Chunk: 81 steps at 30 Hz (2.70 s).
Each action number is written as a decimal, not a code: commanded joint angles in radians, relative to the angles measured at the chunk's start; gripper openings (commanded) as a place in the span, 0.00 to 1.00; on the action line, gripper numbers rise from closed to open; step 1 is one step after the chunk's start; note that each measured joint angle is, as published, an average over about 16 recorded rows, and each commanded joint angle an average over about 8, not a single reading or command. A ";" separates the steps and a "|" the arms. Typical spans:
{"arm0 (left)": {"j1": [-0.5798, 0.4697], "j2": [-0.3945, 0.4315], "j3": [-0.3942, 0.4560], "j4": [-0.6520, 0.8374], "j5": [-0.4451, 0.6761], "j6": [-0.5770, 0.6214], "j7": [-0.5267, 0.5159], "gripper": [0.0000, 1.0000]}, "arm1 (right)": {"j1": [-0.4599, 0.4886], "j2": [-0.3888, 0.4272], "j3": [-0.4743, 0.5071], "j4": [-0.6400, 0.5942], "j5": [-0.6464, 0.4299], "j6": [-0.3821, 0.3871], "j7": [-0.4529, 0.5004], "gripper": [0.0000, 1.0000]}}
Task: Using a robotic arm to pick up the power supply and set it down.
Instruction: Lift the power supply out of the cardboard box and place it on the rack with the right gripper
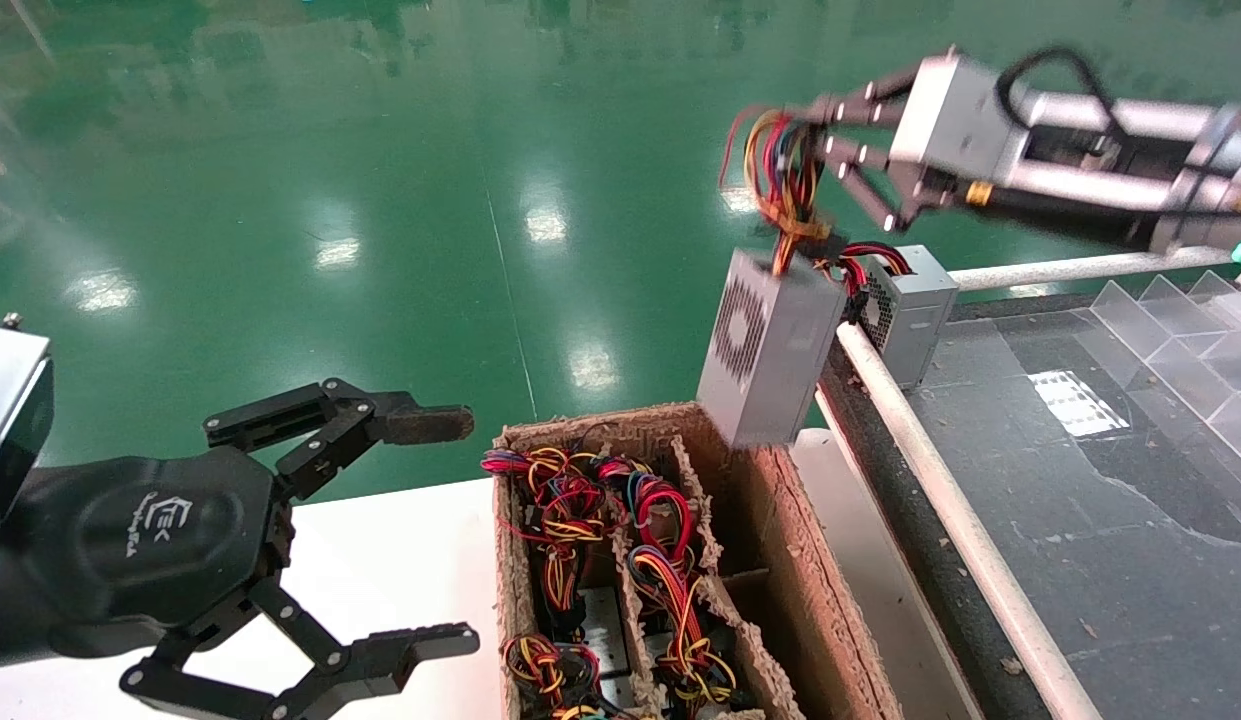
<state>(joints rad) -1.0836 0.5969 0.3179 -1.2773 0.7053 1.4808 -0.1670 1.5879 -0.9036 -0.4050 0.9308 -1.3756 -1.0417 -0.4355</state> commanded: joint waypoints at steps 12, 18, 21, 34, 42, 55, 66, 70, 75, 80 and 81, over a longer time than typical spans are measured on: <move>0.000 0.000 0.000 0.000 0.000 0.000 0.000 1.00 | 0.154 0.014 0.036 -0.141 -0.021 0.041 -0.101 0.00; 0.000 0.000 0.001 0.000 0.000 0.000 0.000 1.00 | 0.225 0.038 0.051 -0.256 -0.038 0.065 -0.181 0.00; 0.000 0.000 0.001 0.000 0.000 0.000 0.000 1.00 | 0.253 0.058 0.056 -0.320 -0.048 0.072 -0.225 0.00; 0.000 0.000 0.001 0.000 -0.001 0.000 0.001 1.00 | 0.308 0.131 0.047 -0.556 -0.098 0.067 -0.391 0.00; 0.000 -0.001 0.001 0.000 -0.001 -0.001 0.001 1.00 | 0.299 0.117 0.044 -0.680 -0.101 0.064 -0.470 0.00; 0.000 -0.001 0.002 0.000 -0.001 -0.001 0.001 1.00 | 0.261 0.026 0.048 -0.799 -0.088 0.097 -0.582 0.00; -0.001 -0.001 0.002 0.000 -0.001 -0.001 0.001 1.00 | 0.274 -0.058 0.051 -0.864 -0.085 0.166 -0.635 0.00; -0.001 -0.001 0.002 0.000 -0.002 -0.001 0.001 1.00 | 0.277 -0.081 0.052 -0.876 -0.085 0.177 -0.655 0.00; -0.001 -0.001 0.002 0.000 -0.002 -0.001 0.001 1.00 | 0.274 -0.105 0.054 -0.890 -0.082 0.196 -0.678 0.00; -0.001 -0.001 0.003 0.000 -0.002 -0.001 0.001 1.00 | 0.264 -0.123 0.054 -0.900 -0.081 0.210 -0.703 0.00; -0.001 -0.001 0.003 0.000 -0.002 -0.001 0.001 1.00 | 0.262 -0.126 0.054 -0.901 -0.081 0.213 -0.707 0.00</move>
<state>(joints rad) -1.0842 0.5958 0.3205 -1.2773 0.7035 1.4797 -0.1657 1.8519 -1.0279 -0.3498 0.0295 -1.4552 -0.8296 -1.1389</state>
